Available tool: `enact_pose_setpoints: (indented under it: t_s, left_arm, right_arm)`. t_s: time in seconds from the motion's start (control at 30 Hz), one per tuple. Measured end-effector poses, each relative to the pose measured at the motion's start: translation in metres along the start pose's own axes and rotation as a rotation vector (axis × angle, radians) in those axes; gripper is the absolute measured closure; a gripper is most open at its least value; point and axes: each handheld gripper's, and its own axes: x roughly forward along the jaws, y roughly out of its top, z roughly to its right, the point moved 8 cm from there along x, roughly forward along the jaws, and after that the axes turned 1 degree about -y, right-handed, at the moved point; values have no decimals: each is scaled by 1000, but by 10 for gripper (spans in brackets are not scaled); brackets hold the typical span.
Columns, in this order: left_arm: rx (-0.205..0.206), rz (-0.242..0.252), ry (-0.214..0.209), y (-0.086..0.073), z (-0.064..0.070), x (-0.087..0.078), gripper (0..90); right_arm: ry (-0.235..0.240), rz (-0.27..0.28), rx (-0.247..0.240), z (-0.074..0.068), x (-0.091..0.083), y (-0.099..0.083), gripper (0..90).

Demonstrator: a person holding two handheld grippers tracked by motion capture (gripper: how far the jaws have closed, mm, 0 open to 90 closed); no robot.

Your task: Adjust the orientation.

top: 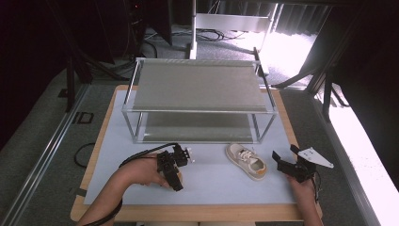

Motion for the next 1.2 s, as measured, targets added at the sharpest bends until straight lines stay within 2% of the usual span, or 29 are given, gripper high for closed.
enact_pose_setpoints:
  t_s: [0.17,0.37,0.5,0.73,0.77,0.8,0.93,1.0,1.03,1.13,1.2]
  left_arm:
    - [-14,-35,-14,2,-3,13,486]
    - [-7,-97,-32,2,-4,25,583]
    - [7,-113,-43,3,-3,29,650]
    - [18,-125,-56,4,-3,29,662]
    - [34,-125,-74,3,-1,28,695]
    - [59,-127,-66,3,-1,28,725]
    - [110,-192,-60,-2,0,26,766]
    - [147,-183,-58,-2,1,22,794]
    - [147,-183,-58,-2,1,22,791]
    - [198,-159,-72,6,7,12,803]
    - [231,-156,-53,11,10,8,804]
  right_arm:
    - [-1,-1,-1,0,0,0,151]
    - [2,-4,-3,0,0,0,151]
    - [3,-5,-2,0,1,0,153]
    - [4,-9,-2,0,1,0,154]
    - [4,-10,-2,0,1,0,154]
    - [5,-10,-3,0,1,0,154]
    - [4,-10,-3,0,1,0,154]
    - [5,-11,-4,0,1,0,154]
    - [5,-11,-4,0,1,0,154]
    - [5,-13,-6,-1,1,-1,154]
    - [4,-13,-6,0,1,-1,154]
